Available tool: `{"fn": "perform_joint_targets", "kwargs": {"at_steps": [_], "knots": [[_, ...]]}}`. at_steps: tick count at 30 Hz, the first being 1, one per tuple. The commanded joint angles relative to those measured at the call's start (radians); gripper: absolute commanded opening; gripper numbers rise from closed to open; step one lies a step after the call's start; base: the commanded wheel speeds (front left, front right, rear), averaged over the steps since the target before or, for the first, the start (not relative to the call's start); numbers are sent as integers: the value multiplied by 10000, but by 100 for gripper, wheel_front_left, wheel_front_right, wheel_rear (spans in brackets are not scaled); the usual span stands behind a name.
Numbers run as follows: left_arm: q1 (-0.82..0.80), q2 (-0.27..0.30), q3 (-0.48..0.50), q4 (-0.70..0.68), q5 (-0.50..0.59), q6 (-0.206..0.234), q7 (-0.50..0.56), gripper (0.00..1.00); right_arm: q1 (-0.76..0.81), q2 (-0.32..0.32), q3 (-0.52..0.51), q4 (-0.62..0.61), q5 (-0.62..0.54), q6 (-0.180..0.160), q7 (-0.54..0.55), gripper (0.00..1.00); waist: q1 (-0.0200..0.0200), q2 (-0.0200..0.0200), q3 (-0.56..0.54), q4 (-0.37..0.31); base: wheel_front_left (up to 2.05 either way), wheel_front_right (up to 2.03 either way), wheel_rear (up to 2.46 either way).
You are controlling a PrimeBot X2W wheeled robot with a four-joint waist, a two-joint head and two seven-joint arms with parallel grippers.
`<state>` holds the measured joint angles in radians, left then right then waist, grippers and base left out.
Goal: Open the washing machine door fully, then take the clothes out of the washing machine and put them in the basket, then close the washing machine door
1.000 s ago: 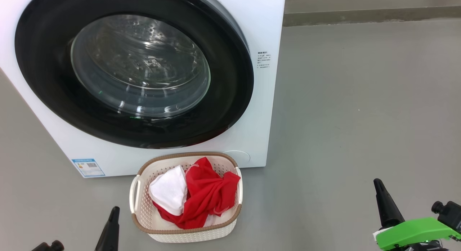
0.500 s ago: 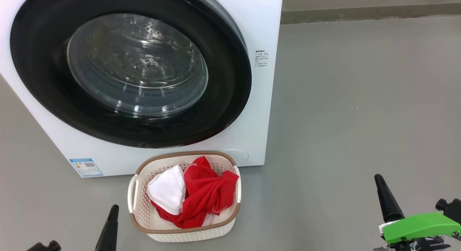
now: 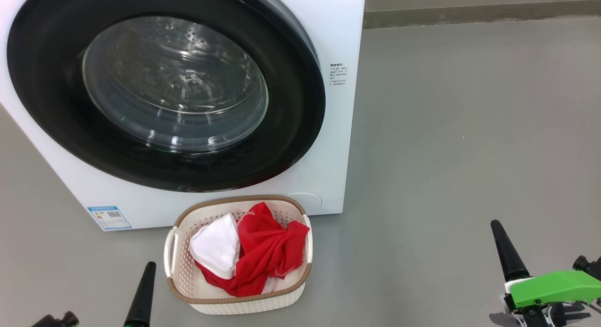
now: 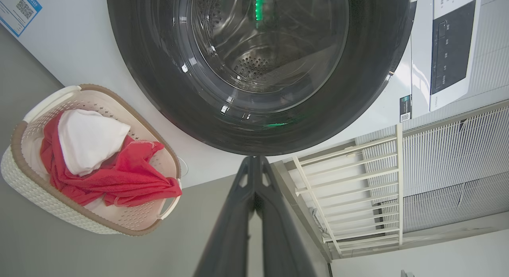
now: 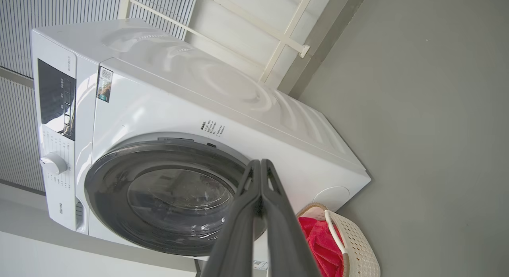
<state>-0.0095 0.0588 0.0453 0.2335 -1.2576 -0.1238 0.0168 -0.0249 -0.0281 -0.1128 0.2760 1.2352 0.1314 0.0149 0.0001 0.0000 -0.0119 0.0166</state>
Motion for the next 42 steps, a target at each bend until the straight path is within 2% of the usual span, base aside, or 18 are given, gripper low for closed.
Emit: {"fn": "perform_joint_targets", "kwargs": {"at_steps": [1,30,42], "knots": [[-535,91,315,-186,-259,-52,64,0,-504,-173,136,-293,269,-4,84,0,-1,0,6,-7,0,0,0],[-975,-64,662,112,-3463,-69,935,0,-824,-220,-7,-312,3670,-7,967,0,-1,0,147,-163,0,0,0],[-984,-70,673,117,-3519,-69,955,0,-830,-221,-10,-313,3734,-7,984,0,-1,0,150,-166,0,0,0]]}}
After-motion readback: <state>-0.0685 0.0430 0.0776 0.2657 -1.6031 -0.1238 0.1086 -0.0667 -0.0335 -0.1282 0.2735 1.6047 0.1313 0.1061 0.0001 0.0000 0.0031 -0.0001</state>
